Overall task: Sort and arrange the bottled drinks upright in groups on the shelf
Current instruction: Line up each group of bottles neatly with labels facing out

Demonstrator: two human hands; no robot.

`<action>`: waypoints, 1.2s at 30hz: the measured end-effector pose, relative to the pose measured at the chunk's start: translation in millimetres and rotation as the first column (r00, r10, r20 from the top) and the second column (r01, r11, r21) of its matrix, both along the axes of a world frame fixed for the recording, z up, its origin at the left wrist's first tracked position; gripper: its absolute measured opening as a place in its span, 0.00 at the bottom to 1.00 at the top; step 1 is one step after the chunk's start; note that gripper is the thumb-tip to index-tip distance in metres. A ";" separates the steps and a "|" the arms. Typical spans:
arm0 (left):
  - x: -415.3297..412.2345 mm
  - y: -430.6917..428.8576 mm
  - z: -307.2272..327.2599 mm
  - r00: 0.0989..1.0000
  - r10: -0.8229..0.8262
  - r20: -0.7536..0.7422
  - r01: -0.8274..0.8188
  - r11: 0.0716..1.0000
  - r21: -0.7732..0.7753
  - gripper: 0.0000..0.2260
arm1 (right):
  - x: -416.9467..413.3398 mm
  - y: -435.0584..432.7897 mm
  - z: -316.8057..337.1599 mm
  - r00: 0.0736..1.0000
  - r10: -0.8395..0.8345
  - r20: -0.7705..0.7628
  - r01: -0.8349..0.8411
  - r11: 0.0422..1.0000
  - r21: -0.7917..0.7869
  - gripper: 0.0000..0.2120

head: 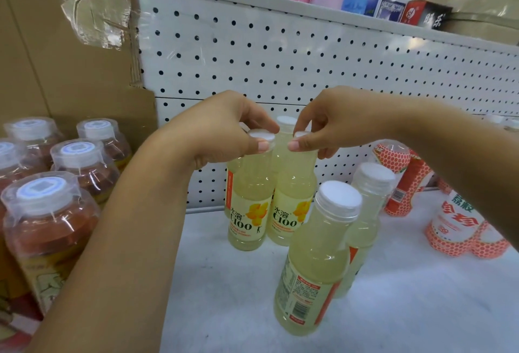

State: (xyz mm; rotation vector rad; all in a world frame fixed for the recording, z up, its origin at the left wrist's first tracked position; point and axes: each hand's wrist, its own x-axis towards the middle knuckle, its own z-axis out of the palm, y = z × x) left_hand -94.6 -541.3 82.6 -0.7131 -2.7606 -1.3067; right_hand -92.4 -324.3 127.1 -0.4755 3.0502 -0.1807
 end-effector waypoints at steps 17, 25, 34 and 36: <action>70.7 20.1 36.5 0.943 -0.334 -0.009 0.326 0.926 -0.192 0.16 | 90.1 54.2 6.8 1.000 -0.007 0.002 0.008 0.992 -0.128 0.24; 85.6 46.9 24.9 0.950 -0.310 -0.034 0.278 0.892 -0.357 0.14 | 102.2 70.3 -23.1 0.999 -0.016 -0.045 0.002 0.954 -0.299 0.19; 76.1 19.3 30.7 0.977 -0.206 -0.046 0.171 0.901 -0.399 0.11 | 91.7 36.2 -58.7 0.951 -0.134 -0.278 0.015 0.920 -0.392 0.20; 73.0 15.0 31.0 0.978 -0.202 -0.045 0.165 0.892 -0.421 0.11 | 91.0 30.1 -72.6 0.936 -0.186 -0.298 0.005 0.855 -0.519 0.22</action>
